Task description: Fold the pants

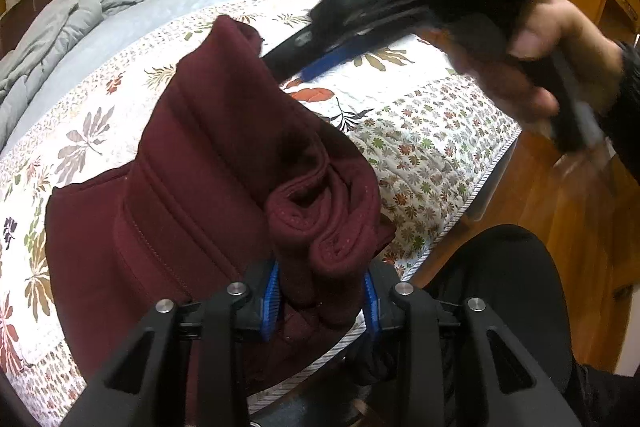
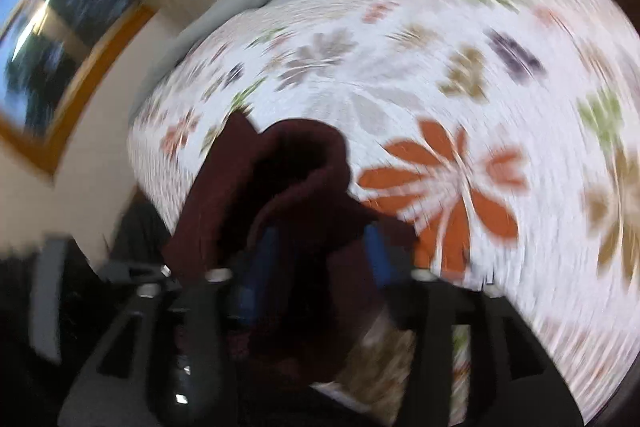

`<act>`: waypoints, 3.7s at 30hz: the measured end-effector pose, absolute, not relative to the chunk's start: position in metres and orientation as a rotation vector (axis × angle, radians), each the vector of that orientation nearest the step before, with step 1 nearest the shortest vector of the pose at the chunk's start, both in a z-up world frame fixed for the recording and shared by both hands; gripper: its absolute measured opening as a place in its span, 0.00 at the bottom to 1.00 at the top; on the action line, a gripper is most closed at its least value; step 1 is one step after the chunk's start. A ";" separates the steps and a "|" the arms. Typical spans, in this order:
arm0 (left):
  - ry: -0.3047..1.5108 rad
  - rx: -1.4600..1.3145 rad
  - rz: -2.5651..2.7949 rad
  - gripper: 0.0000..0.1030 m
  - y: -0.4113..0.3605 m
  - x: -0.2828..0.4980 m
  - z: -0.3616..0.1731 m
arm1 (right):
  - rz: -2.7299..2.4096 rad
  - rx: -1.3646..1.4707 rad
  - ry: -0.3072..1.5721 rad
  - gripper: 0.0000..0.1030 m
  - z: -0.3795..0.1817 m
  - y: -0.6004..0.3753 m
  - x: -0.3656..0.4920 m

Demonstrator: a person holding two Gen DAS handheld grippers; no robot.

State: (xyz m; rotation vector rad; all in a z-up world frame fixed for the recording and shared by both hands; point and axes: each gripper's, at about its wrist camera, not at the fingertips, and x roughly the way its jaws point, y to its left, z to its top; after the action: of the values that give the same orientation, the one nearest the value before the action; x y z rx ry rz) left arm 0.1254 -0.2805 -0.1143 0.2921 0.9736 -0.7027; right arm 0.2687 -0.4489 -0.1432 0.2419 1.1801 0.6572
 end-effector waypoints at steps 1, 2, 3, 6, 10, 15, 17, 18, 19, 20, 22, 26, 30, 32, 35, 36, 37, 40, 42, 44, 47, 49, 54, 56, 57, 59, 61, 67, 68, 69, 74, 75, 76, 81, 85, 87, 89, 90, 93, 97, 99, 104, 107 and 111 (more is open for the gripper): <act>0.972 0.287 -0.708 0.32 -0.280 0.126 -0.115 | 0.594 0.339 1.200 0.69 -0.146 -0.462 0.261; 0.971 0.284 -0.712 0.32 -0.280 0.126 -0.116 | 0.592 0.443 1.199 0.69 -0.147 -0.472 0.251; 0.972 0.281 -0.716 0.32 -0.279 0.126 -0.116 | 0.601 0.510 1.188 0.71 -0.147 -0.477 0.244; 0.972 0.270 -0.730 0.33 -0.277 0.126 -0.118 | 0.625 0.725 1.098 0.88 -0.145 -0.490 0.211; 0.969 0.239 -0.756 0.34 -0.273 0.128 -0.119 | 0.577 0.779 1.084 0.89 -0.153 -0.486 0.192; 0.988 0.087 -0.852 0.49 -0.255 0.128 -0.112 | 0.563 0.845 1.102 0.89 -0.166 -0.476 0.188; 1.009 -0.036 -0.925 0.60 -0.239 0.127 -0.105 | 0.565 0.855 1.101 0.90 -0.168 -0.473 0.187; 0.999 -0.088 -0.960 0.65 -0.228 0.125 -0.098 | 0.563 0.862 1.103 0.90 -0.170 -0.473 0.187; 0.988 -0.105 -0.975 0.65 -0.221 0.123 -0.094 | 0.563 0.868 1.105 0.90 -0.173 -0.474 0.186; 0.975 -0.125 -0.991 0.66 -0.212 0.121 -0.088 | 0.561 0.875 1.112 0.90 -0.175 -0.473 0.187; 0.937 -0.151 -1.005 0.70 -0.188 0.120 -0.075 | 0.552 0.871 1.135 0.90 -0.177 -0.471 0.184; 0.821 -0.161 -0.888 0.76 -0.138 0.141 -0.053 | 0.461 0.711 1.144 0.90 -0.172 -0.458 0.183; 0.850 -0.246 -0.784 0.76 -0.103 0.186 -0.061 | 0.412 0.676 1.196 0.90 -0.183 -0.449 0.185; 0.897 -0.278 -0.768 0.76 -0.095 0.206 -0.072 | 0.405 0.661 1.239 0.81 -0.193 -0.443 0.188; 0.917 -0.318 -0.748 0.75 -0.086 0.221 -0.080 | 0.396 0.572 1.235 0.27 -0.193 -0.436 0.192; 0.917 -0.329 -0.754 0.75 -0.084 0.224 -0.081 | 0.423 0.599 1.232 0.26 -0.192 -0.438 0.194; 0.913 -0.336 -0.749 0.75 -0.080 0.225 -0.083 | 0.442 0.613 1.241 0.26 -0.191 -0.440 0.198; 0.923 -0.347 -0.746 0.75 -0.072 0.231 -0.091 | 0.464 0.538 1.298 0.45 -0.190 -0.434 0.205; 0.951 -0.365 -0.749 0.75 -0.069 0.241 -0.100 | 0.401 0.519 1.279 0.75 -0.187 -0.442 0.216; 0.979 -0.375 -0.743 0.75 -0.067 0.250 -0.107 | 0.372 0.551 1.227 0.77 -0.184 -0.449 0.226; 1.029 -0.374 -0.734 0.76 -0.067 0.262 -0.115 | 0.388 0.634 1.157 0.77 -0.185 -0.455 0.241; 1.091 -0.372 -0.709 0.76 -0.069 0.274 -0.128 | 0.417 0.676 1.126 0.71 -0.189 -0.456 0.249; 1.154 -0.330 -0.616 0.51 -0.067 0.288 -0.153 | 0.505 0.536 1.176 0.23 -0.182 -0.433 0.264; 1.133 -0.359 -0.559 0.42 -0.058 0.290 -0.156 | 0.533 0.501 1.158 0.21 -0.171 -0.425 0.276; 1.109 -0.364 -0.516 0.39 -0.053 0.289 -0.156 | 0.555 0.482 1.129 0.21 -0.162 -0.422 0.278; 1.079 -0.372 -0.461 0.39 -0.049 0.285 -0.157 | 0.610 0.414 1.051 0.20 -0.137 -0.409 0.281; 1.052 -0.364 -0.414 0.37 -0.050 0.280 -0.165 | 0.602 0.421 1.050 0.20 -0.137 -0.413 0.285; 0.994 -0.350 -0.405 0.37 -0.059 0.277 -0.159 | 0.470 0.625 1.194 0.35 -0.212 -0.455 0.292; 0.984 -0.345 -0.412 0.37 -0.057 0.275 -0.154 | 0.479 0.649 1.183 0.47 -0.207 -0.458 0.288; 0.973 -0.333 -0.422 0.41 -0.056 0.272 -0.147 | 0.481 0.665 1.164 0.54 -0.200 -0.463 0.280; 0.952 -0.330 -0.512 0.55 -0.045 0.240 -0.121 | 0.458 0.688 1.196 0.66 -0.179 -0.471 0.222; 0.958 -0.342 -0.526 0.56 -0.044 0.234 -0.121 | 0.464 0.682 1.208 0.67 -0.178 -0.467 0.212; 0.964 -0.355 -0.536 0.56 -0.044 0.227 -0.122 | 0.474 0.672 1.225 0.68 -0.178 -0.460 0.198; 1.029 -0.316 -0.563 0.59 -0.065 0.217 -0.141 | 0.444 0.511 1.260 0.17 -0.182 -0.432 0.183; 1.072 -0.349 -0.553 0.54 -0.064 0.219 -0.158 | 0.426 0.447 1.252 0.09 -0.168 -0.438 0.175; 1.073 -0.376 -0.560 0.54 -0.062 0.219 -0.162 | 0.397 0.449 1.280 0.08 -0.181 -0.446 0.172; 1.067 -0.399 -0.566 0.54 -0.059 0.217 -0.160 | 0.388 0.463 1.302 0.11 -0.196 -0.445 0.174; 1.058 -0.399 -0.567 0.54 -0.058 0.215 -0.155 | 0.396 0.450 1.291 0.13 -0.192 -0.440 0.175; 0.995 -0.391 -0.578 0.57 -0.047 0.200 -0.129 | 0.399 0.447 1.235 0.21 -0.165 -0.442 0.171; 0.952 -0.366 -0.618 0.61 -0.041 0.171 -0.110 | 0.440 0.412 1.123 0.21 -0.127 -0.432 0.168; 0.988 -0.347 -0.643 0.61 -0.049 0.155 -0.119 | 0.560 0.406 1.145 0.22 -0.127 -0.406 0.169; 1.156 -0.245 -0.621 0.60 -0.068 0.145 -0.166 | 0.522 0.372 1.287 0.00 -0.179 -0.403 0.178; 1.178 -0.248 -0.632 0.59 -0.068 0.146 -0.169 | 0.515 0.442 1.334 0.00 -0.195 -0.416 0.181; 1.073 -0.263 -0.680 0.61 -0.058 0.155 -0.133 | 0.579 0.355 1.232 0.24 -0.151 -0.399 0.187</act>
State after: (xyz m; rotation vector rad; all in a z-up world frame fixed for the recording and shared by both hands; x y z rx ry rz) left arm 0.1551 -0.0582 -0.1327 -0.2634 1.0731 -0.6801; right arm 0.1867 -0.3988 -0.1511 0.3548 1.2319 0.5792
